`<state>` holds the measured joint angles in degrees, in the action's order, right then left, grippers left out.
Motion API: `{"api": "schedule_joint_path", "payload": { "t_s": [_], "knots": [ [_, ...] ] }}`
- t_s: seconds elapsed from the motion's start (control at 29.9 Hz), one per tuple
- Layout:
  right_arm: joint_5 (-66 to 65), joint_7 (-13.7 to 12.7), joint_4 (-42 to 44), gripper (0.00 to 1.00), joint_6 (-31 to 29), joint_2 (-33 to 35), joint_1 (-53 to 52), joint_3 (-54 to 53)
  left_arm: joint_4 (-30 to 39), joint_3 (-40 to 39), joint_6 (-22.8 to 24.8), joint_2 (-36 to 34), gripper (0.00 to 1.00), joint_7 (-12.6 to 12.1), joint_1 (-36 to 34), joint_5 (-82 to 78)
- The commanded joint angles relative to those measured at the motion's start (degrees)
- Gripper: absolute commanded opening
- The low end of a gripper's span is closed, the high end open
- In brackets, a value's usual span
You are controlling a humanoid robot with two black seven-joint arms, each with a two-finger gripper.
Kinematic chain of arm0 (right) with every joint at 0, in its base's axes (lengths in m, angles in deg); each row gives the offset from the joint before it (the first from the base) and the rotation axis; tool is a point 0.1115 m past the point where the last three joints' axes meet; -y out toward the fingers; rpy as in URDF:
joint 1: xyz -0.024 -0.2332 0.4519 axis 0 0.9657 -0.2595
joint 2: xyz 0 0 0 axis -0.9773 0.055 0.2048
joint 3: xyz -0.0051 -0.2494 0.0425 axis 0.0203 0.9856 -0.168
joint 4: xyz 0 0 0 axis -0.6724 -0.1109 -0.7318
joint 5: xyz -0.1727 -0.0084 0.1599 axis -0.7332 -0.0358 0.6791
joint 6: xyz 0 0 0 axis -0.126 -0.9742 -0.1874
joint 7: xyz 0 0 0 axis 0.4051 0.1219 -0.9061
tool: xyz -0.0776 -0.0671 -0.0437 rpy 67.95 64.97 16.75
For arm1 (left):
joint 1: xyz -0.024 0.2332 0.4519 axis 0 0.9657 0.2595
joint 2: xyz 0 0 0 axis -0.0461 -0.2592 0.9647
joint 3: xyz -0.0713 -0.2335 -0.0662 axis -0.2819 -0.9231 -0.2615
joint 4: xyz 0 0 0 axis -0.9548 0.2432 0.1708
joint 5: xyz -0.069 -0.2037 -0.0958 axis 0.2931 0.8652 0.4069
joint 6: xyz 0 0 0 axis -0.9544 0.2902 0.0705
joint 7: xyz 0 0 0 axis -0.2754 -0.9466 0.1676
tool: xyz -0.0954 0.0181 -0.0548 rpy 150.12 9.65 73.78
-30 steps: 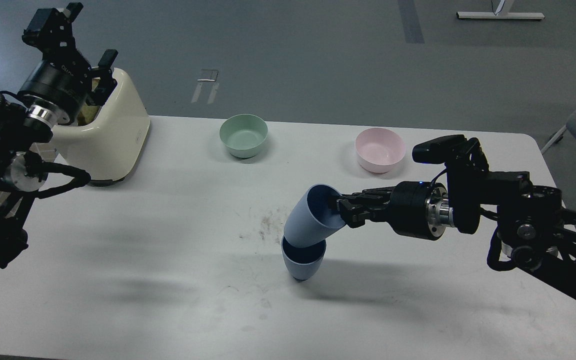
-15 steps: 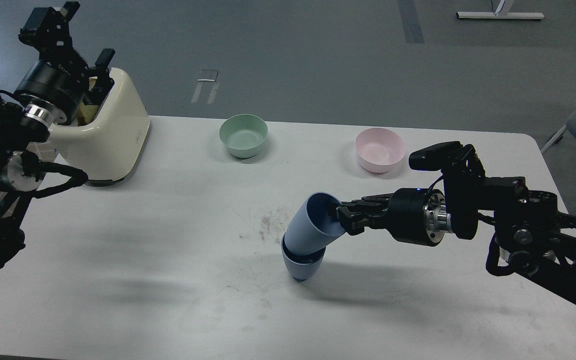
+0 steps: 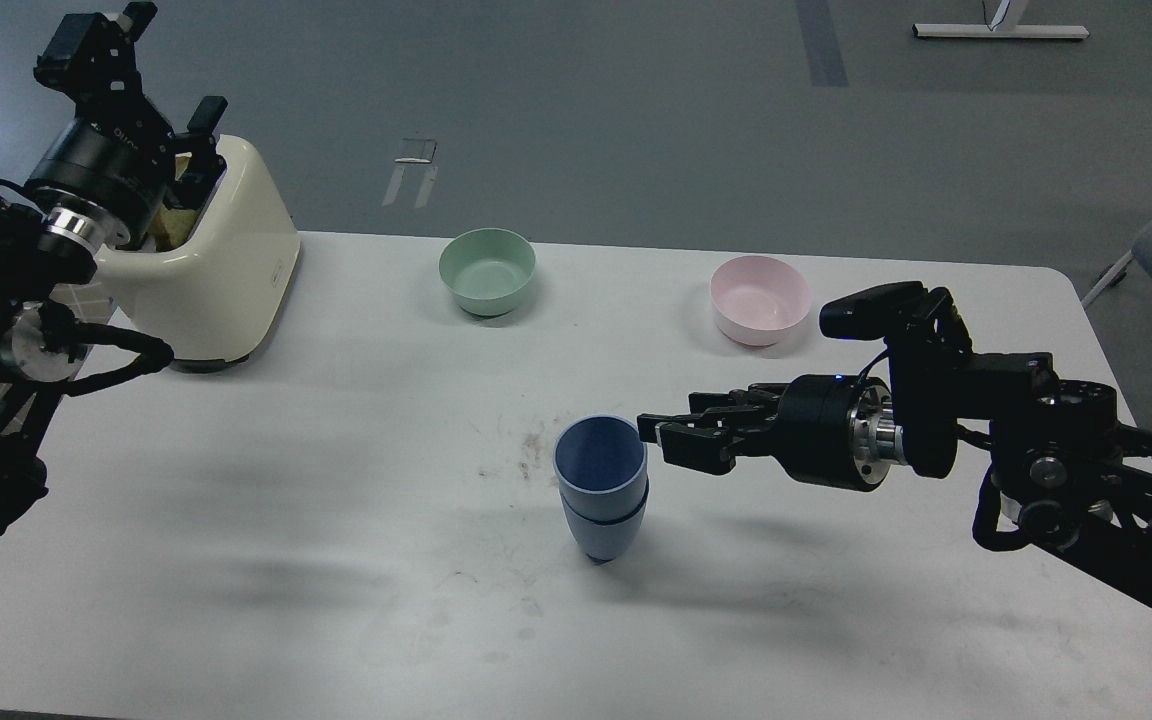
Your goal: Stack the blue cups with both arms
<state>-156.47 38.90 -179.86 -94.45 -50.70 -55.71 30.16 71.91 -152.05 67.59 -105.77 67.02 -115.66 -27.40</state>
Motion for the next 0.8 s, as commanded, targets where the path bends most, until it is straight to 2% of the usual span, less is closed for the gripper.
{"api": "schedule_joint_path", "payload": {
  "t_s": [0.0,0.03,0.27,0.5,0.67,0.77],
  "knots": [
    [0.2,0.3,0.1,0.88,0.0,-0.5,0.2,-2.0,0.0,-0.1,-0.1,0.0,0.97,0.0,-0.1,0.0],
    [0.4,0.5,0.1,0.99,0.0,-1.3,0.2,-4.7,-0.1,-0.1,0.0,0.0,0.97,0.0,-0.1,0.0],
    [6.4,0.4,2.0,0.99,0.0,-5.7,0.8,-21.5,0.0,-0.1,0.0,-0.4,0.97,0.0,0.0,0.1],
    [11.4,0.4,11.7,1.0,0.0,-11.0,0.8,-42.3,0.0,0.2,0.0,-0.7,0.97,0.0,0.2,0.0],
    [15.0,0.6,17.8,1.0,0.0,-11.4,2.7,-53.7,0.0,0.2,0.0,-1.1,0.97,0.0,0.2,0.0],
    [21.6,0.6,24.5,1.0,0.0,-11.4,4.0,-60.7,0.0,0.2,0.0,-1.9,0.97,0.0,0.3,0.1]
  ]
}}
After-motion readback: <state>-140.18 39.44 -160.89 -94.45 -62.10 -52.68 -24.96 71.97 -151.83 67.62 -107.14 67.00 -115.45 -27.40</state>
